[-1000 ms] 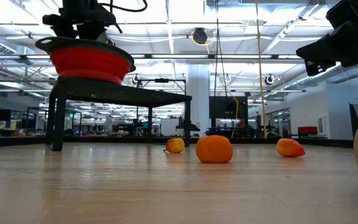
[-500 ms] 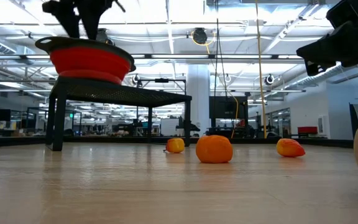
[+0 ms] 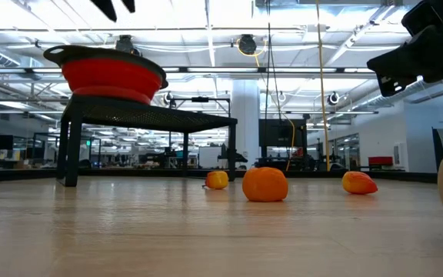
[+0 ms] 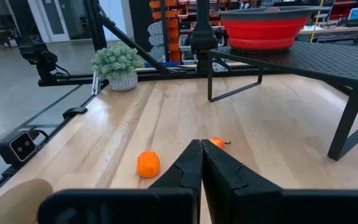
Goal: Pick & Place Fruit
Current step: Put the peach into the red strainer bowl on the shelf
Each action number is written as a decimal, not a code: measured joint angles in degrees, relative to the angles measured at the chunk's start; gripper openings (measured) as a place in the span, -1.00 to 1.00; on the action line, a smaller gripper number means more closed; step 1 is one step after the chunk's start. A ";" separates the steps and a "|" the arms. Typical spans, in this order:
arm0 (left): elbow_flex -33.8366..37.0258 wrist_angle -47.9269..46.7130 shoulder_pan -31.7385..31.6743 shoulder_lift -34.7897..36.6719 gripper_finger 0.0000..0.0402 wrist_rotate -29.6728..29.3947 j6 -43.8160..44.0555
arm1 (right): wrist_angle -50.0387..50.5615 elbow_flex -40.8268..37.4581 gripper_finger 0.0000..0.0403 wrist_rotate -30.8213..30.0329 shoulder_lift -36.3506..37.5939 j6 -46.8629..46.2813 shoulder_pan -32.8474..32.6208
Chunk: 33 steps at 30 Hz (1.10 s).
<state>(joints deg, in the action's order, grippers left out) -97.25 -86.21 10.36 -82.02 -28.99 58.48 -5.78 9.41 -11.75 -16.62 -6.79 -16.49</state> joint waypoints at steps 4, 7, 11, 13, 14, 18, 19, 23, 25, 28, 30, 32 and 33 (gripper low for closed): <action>0.00 0.85 2.92 0.33 0.21 -1.57 -0.12 | 0.00 0.00 -1.00 0.00 0.00 -0.02 0.02; 0.00 0.82 4.27 0.33 0.21 -3.49 1.63 | 0.00 0.00 -1.00 0.00 0.00 -0.04 0.01; 0.00 0.81 6.68 0.33 0.21 -7.52 2.61 | 0.00 0.00 -1.00 0.02 0.00 -0.04 0.00; 0.00 0.81 8.09 0.33 0.21 -9.23 2.44 | 0.00 0.01 -1.00 0.02 0.00 -0.04 0.01; 0.00 0.81 8.81 0.33 0.21 -10.09 2.32 | 0.00 0.00 -1.00 0.02 0.00 -0.04 0.01; 0.00 0.74 11.50 0.33 0.17 -12.04 2.42 | 0.00 0.01 -1.00 0.02 0.00 -0.04 0.00; 0.00 0.74 12.02 0.33 0.14 -12.54 2.42 | 0.00 0.00 -1.00 0.02 0.00 -0.04 0.00; 0.00 0.36 13.05 0.33 -0.08 -13.91 2.49 | 0.00 0.00 -1.00 0.02 0.00 -0.04 0.01; 0.02 -0.29 13.28 0.71 -0.20 -14.36 2.49 | -0.04 0.00 -1.00 0.04 0.00 -0.07 0.00; 0.02 -0.70 13.51 2.04 -0.39 -14.74 2.04 | -1.13 0.00 -1.00 1.16 -0.12 -0.99 0.02; 0.12 -0.58 13.52 2.87 -0.50 -14.76 1.33 | -3.14 0.02 -1.00 1.85 -0.75 -2.53 -0.02; 0.57 -0.53 13.51 3.37 -0.61 -14.77 0.98 | -4.66 0.02 -1.00 2.85 -1.86 -3.64 -0.02; 0.82 -0.50 13.51 3.62 -0.66 -14.76 0.97 | -5.14 0.02 -1.00 3.06 -2.51 -3.69 -0.04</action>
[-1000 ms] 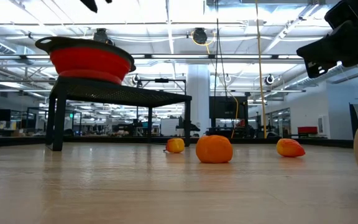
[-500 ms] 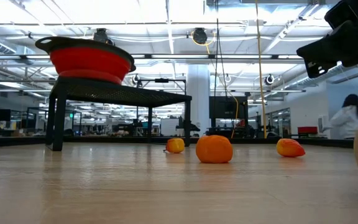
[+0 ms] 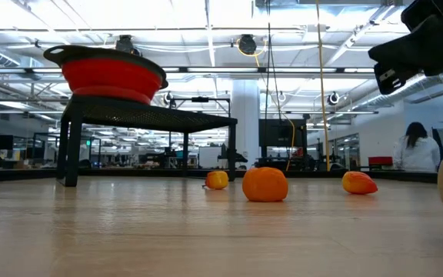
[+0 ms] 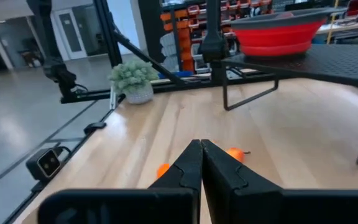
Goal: Pick & Place Fruit
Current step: Put the peach into the red strainer bowl on the shelf
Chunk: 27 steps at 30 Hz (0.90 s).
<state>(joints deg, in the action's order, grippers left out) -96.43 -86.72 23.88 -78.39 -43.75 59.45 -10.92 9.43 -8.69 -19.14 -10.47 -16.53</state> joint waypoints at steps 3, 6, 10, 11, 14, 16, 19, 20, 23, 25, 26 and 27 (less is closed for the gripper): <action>1.88 1.68 0.00 1.43 -0.82 0.03 -0.97 | -1.80 -0.01 -1.00 1.16 -2.37 -0.01 -0.01; 5.86 7.09 0.00 3.95 -0.96 0.36 -4.15 | -3.58 0.00 -1.00 1.44 -5.14 -0.64 -0.01; 12.04 13.49 -0.62 8.13 -0.94 1.89 -8.18 | -6.11 -0.01 -1.00 1.48 -8.26 -1.92 -0.01; 13.55 14.73 -0.83 9.30 -0.94 2.19 -8.70 | -6.39 0.00 -1.00 1.47 -8.83 -2.46 -0.01; 17.77 17.94 -0.98 13.26 -0.96 2.19 -9.71 | -7.64 0.00 -1.00 1.45 -10.60 -3.99 -0.01; 20.48 20.50 -0.98 16.19 -0.99 2.18 -11.12 | -7.99 0.23 -1.00 1.42 -11.51 -4.49 -0.02; 24.96 24.69 -0.96 20.67 -0.96 2.30 -14.05 | -7.75 1.67 -1.00 1.40 -13.08 -4.40 -0.01; 26.37 26.34 -0.98 22.16 -0.96 2.46 -15.29 | -7.48 2.38 -1.00 1.38 -13.70 -4.21 -0.01; 30.44 30.81 -0.98 26.45 -0.99 3.18 -19.28 | -6.13 4.71 -1.00 1.33 -15.62 -3.96 -0.01; 33.08 34.01 -0.98 28.96 -0.99 4.05 -22.18 | -4.15 6.75 -1.00 1.32 -17.13 -3.91 -0.01; 34.33 35.55 -0.98 30.09 -0.98 4.81 -23.70 | -2.69 7.95 -1.00 1.32 -17.94 -3.89 -0.01; 35.61 37.13 -1.04 31.24 -0.97 5.25 -25.06 | -1.03 9.07 -1.00 1.33 -18.72 -3.89 -0.01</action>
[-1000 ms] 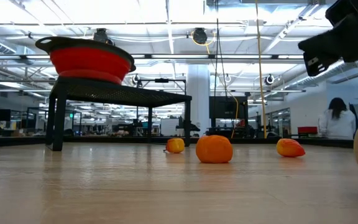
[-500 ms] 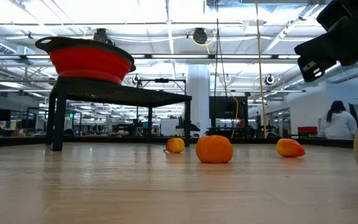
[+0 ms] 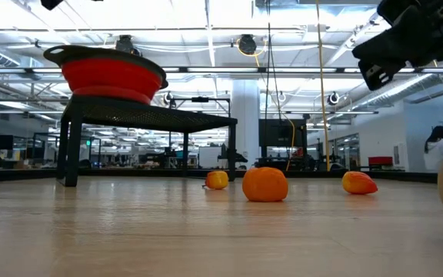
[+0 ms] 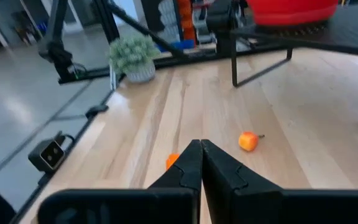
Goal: Pick & Place Fruit
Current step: Put the peach into the red strainer bowl on the shelf
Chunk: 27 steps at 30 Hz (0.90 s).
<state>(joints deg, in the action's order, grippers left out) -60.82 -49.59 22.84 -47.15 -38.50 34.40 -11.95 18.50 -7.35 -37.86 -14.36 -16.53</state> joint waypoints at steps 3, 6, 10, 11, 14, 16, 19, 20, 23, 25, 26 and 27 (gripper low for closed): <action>3.37 3.85 0.02 3.06 -0.99 1.32 -3.17 | 5.08 3.51 -1.00 0.01 -2.68 -0.31 0.00; 6.21 6.62 0.02 5.80 -0.98 2.72 -5.52 | 9.74 7.15 -1.00 0.03 -5.30 -1.39 0.00; 9.04 9.39 0.02 9.21 -0.98 4.23 -8.85 | 16.80 12.39 -1.00 0.11 -8.98 -4.57 0.00; 9.63 10.15 0.02 9.96 -0.99 4.45 -9.75 | 18.90 13.86 -1.00 0.09 -10.04 -5.63 0.00; 11.09 10.76 0.02 12.56 -0.97 5.80 -11.68 | 24.18 17.81 -1.00 0.12 -13.25 -8.64 0.00; 11.57 10.87 0.02 14.01 -0.97 6.04 -12.27 | 26.77 20.01 -1.00 0.13 -15.53 -10.72 0.00; 11.90 10.85 0.02 15.97 -0.99 6.48 -13.79 | 28.83 22.37 -1.00 0.31 -18.99 -14.16 0.00; 11.94 10.91 0.02 16.61 -0.98 6.85 -14.33 | 29.05 22.92 -1.00 1.10 -20.09 -15.24 0.02; 11.98 10.83 0.02 17.92 -0.96 7.86 -15.74 | 30.38 24.62 -1.00 3.26 -23.38 -17.77 0.04; 11.98 10.73 0.02 18.77 -0.96 8.61 -16.77 | 32.53 25.98 -1.00 3.26 -25.61 -19.70 0.02; 11.98 10.72 0.02 19.20 -0.97 8.90 -17.20 | 33.86 26.80 -1.00 3.19 -26.62 -20.74 0.04; 11.98 10.64 0.02 19.61 -0.98 9.00 -17.57 | 35.02 27.76 -1.00 3.18 -27.64 -21.71 0.04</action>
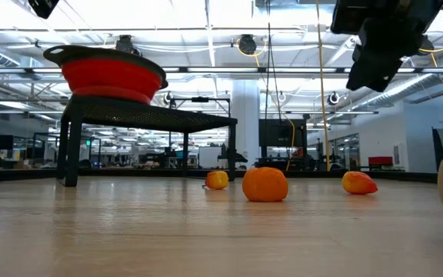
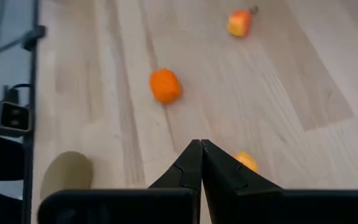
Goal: Pick & Place Fruit
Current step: Put the peach into the red strainer bowl on the shelf
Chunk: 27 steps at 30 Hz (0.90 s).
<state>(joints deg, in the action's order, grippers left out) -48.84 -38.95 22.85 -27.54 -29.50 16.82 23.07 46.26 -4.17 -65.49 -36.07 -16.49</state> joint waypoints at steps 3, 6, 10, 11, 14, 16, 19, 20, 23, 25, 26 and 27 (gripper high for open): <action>0.00 -1.22 0.00 1.16 -0.98 0.07 -0.85 | 3.31 2.99 -1.00 -0.02 -2.87 -1.74 0.00; 0.00 -2.45 0.00 2.33 -0.95 0.11 -1.36 | 6.10 6.18 -1.00 -0.06 -5.75 -2.70 0.00; 0.00 -3.70 0.00 3.71 -0.99 0.11 -1.71 | 10.07 10.72 -1.00 0.01 -9.45 -4.39 0.04; 0.00 -4.10 0.00 3.99 -0.99 0.11 -1.73 | 11.21 11.85 -1.00 -0.01 -10.29 -4.82 0.04; 0.00 -5.05 0.00 4.79 -0.95 0.43 -1.71 | 15.12 15.56 -1.00 -0.01 -12.95 -6.36 0.04; 0.00 -5.04 0.00 4.89 -0.95 1.37 -2.25 | 17.94 17.95 -1.00 0.03 -14.65 -7.51 0.07; 0.00 -5.26 0.00 4.86 -0.98 1.60 -3.66 | 21.27 20.64 -1.00 1.99 -17.28 -9.97 0.37; 0.00 -5.51 0.00 4.87 -0.99 1.57 -3.70 | 22.23 21.29 -1.00 3.42 -18.20 -10.89 0.41; 0.00 -6.32 0.00 4.86 -0.96 1.58 -3.68 | 24.19 21.99 -1.00 7.22 -20.25 -12.70 0.46; 0.00 -6.34 0.00 4.86 -0.95 1.98 -3.71 | 24.33 22.05 -1.00 7.48 -21.26 -14.04 0.37; 0.00 -6.37 0.00 4.86 -0.95 2.29 -3.85 | 24.72 22.05 -1.00 7.52 -21.71 -14.51 0.37; 0.00 -6.37 0.00 4.86 -0.96 2.49 -4.24 | 25.09 22.05 -1.00 7.49 -21.99 -15.14 0.40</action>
<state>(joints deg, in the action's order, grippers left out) -48.84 -45.32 22.85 -22.68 -27.00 12.59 48.16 68.31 3.32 -87.48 -51.21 -16.09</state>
